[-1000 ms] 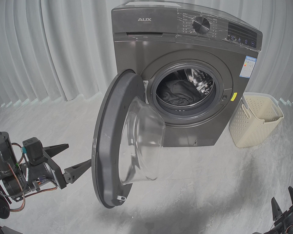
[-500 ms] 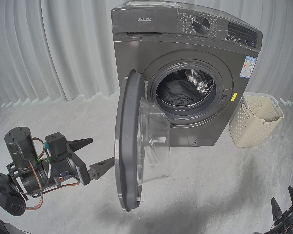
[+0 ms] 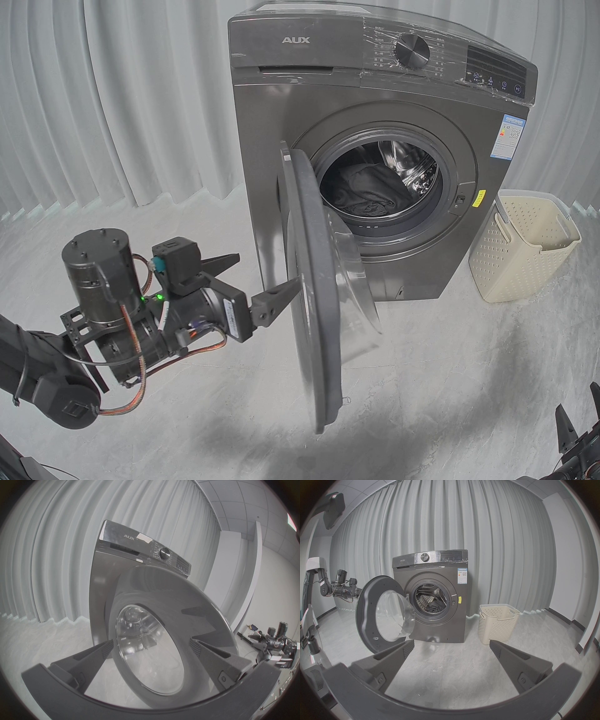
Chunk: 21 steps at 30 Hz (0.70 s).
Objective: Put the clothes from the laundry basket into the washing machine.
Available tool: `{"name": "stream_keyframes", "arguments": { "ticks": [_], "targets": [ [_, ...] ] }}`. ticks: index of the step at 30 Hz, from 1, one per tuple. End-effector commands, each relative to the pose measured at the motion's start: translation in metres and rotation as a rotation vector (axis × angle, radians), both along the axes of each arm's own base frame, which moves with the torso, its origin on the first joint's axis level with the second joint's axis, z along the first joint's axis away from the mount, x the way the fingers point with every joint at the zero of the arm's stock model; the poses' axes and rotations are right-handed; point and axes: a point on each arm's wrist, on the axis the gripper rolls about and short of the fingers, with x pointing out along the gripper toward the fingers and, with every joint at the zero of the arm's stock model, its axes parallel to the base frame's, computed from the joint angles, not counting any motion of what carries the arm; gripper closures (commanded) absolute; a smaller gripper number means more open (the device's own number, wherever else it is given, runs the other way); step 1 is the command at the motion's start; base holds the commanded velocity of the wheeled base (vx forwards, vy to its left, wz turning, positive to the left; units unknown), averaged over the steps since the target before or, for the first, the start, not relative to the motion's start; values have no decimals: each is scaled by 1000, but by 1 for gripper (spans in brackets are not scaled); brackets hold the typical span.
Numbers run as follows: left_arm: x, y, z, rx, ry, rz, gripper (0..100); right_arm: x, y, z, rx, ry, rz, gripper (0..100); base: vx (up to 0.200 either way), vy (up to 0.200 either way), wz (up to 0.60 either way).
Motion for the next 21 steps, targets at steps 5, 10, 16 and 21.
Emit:
{"name": "stream_keyframes", "arguments": {
  "ticks": [5,10,16,21],
  "targets": [
    [31,-53,-13,-62,-20,-17,0,0,0,-5,0,1,1,0,0,0,0],
    [50,-70,-16,-79,-42,-13,0,0,0,-5,0,1,1,0,0,0,0],
    [74,-90,-8,-124,-92,-3,0,0,0,-5,-2,3,1,0,0,0,0],
    [96,-109,-14,-148,-105,15,0,0,0,-5,0,1,1,0,0,0,0]
  ]
}}
